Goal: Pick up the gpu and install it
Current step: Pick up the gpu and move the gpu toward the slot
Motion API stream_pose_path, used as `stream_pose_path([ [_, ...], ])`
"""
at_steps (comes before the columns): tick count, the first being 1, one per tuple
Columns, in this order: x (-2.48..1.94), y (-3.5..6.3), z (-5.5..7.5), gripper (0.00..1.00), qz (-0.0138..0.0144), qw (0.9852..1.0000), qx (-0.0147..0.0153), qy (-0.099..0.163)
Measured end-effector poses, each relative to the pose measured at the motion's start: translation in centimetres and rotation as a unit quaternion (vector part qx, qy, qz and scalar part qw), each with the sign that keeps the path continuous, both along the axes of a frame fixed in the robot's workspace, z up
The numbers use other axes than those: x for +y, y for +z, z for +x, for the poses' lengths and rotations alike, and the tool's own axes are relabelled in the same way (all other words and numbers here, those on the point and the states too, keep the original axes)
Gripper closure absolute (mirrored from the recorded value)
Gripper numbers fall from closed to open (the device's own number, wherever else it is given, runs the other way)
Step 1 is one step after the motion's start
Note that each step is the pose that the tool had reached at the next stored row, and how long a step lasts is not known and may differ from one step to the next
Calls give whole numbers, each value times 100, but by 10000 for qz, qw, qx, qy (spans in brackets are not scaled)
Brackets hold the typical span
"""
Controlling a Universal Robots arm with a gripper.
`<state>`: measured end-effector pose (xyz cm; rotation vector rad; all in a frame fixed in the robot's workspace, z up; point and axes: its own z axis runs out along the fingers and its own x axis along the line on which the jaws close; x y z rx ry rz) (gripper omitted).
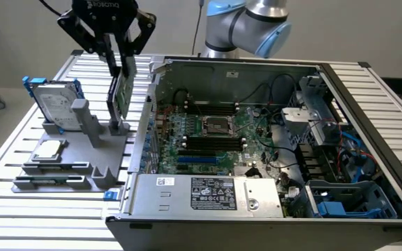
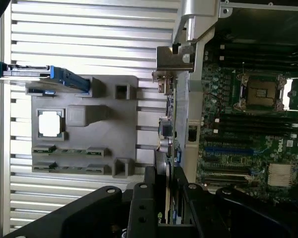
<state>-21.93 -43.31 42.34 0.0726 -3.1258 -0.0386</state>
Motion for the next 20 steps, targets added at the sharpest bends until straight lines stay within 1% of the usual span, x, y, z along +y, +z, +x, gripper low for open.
stream_pose_path([
  [1, 0, 41, 45, 74, -1, 10000, 4, 0],
  [3, 0, 75, 135, 74, 1, 10000, 4, -1],
  [10, 0, 78, 452, 74, -1, 10000, 5, -1],
  [14, 0, 26, 621, 74, -1, 10000, 5, -6],
  [17, 0, -28, 677, 74, 0, 10000, 5, -43],
  [20, 0, -83, 698, 74, 0, 9999, 5, -133],
])
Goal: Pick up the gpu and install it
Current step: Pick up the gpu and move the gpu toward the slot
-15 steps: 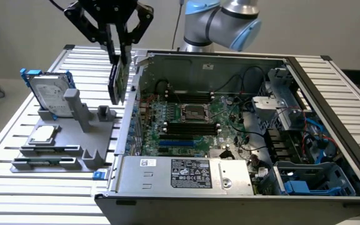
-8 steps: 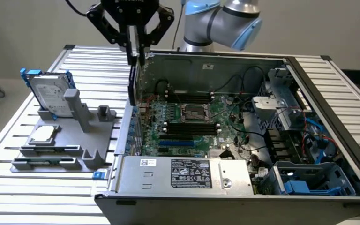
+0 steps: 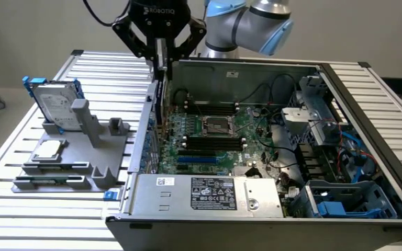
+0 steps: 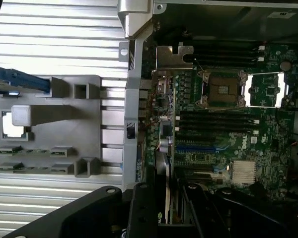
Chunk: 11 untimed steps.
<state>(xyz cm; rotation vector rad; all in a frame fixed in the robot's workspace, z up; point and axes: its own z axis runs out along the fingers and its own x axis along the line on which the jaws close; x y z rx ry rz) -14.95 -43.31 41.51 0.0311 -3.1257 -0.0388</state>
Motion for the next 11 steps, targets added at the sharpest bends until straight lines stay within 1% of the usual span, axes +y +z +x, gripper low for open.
stream_pose_path([
  [7, 0, -127, 31, 74, -1, 9996, 0, -268],
  [9, 0, -164, 79, 74, 1, 9996, 0, -300],
  [11, 0, -200, 158, 74, 0, 9995, 0, -315],
])
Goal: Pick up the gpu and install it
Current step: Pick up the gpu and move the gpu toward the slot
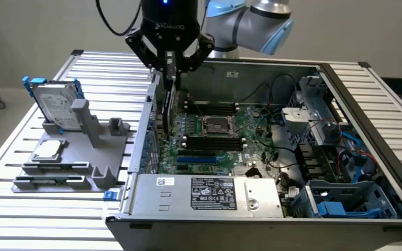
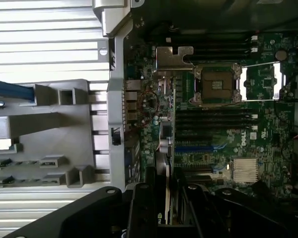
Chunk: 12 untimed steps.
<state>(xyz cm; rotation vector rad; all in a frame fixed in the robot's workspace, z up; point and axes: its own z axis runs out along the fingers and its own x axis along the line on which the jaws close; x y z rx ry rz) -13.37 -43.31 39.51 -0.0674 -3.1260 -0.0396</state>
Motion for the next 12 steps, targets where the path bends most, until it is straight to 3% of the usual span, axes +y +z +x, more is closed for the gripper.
stream_pose_path([
  [12, 0, -219, 548, 74, 0, 10000, 0, -9],
])
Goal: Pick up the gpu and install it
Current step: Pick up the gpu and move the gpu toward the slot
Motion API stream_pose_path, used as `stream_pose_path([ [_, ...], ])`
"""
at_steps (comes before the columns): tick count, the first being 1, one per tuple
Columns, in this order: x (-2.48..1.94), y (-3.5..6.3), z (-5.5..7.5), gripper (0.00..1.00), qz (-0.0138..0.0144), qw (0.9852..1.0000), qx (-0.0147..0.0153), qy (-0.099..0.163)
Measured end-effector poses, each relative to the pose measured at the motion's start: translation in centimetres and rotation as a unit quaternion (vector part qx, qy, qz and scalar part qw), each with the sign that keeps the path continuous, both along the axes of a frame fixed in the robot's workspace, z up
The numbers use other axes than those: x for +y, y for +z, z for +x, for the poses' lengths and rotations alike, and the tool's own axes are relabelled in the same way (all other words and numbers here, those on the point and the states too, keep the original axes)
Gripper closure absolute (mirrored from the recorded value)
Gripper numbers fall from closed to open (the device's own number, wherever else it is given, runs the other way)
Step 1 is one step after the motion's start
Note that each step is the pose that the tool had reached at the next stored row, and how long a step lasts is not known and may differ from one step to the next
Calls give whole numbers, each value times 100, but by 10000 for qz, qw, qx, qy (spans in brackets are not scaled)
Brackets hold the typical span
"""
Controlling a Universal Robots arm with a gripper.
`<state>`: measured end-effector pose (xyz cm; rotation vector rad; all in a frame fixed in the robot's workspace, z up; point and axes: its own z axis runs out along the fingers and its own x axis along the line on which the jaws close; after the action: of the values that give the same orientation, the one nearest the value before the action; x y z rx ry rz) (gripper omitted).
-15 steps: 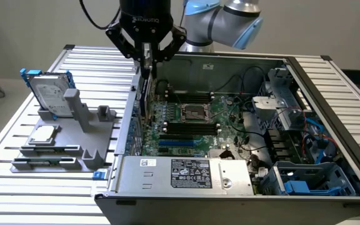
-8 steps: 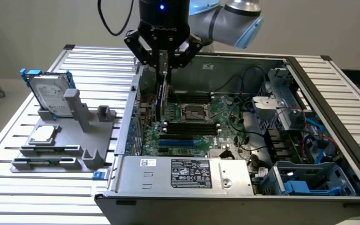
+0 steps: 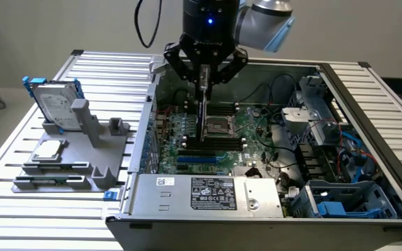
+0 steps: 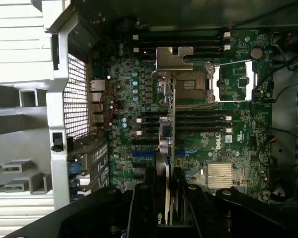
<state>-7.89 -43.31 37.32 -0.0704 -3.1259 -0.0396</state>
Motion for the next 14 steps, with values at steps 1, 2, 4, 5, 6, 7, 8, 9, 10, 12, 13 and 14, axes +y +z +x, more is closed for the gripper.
stream_pose_path([
  [1, 0, -18, 45, 74, 1, 10000, 0, -1],
  [2, 0, -36, 90, 74, 1, 10000, 0, 0],
  [4, 0, -73, 179, 74, 1, 10000, 0, -1],
  [5, 0, -85, 225, 74, -1, 10000, 0, 0],
  [6, 2, -90, 264, 74, -6, 10000, 0, 0],
  [7, 2, -91, 276, 74, -6, 10000, 0, 0],
  [8, 2, -91, 276, 74, -6, 10000, 2, 0],
  [9, 2, -92, 276, 74, -6, 10000, 1, 0],
  [10, 2, -91, 276, 74, -6, 10000, 1, -1],
  [12, 2, -92, 277, 74, -5, 10000, 1, 0],
  [13, 2, -92, 277, 74, -5, 10000, 1, 0],
  [14, 2, -92, 277, 74, -5, 10000, 1, 0],
])
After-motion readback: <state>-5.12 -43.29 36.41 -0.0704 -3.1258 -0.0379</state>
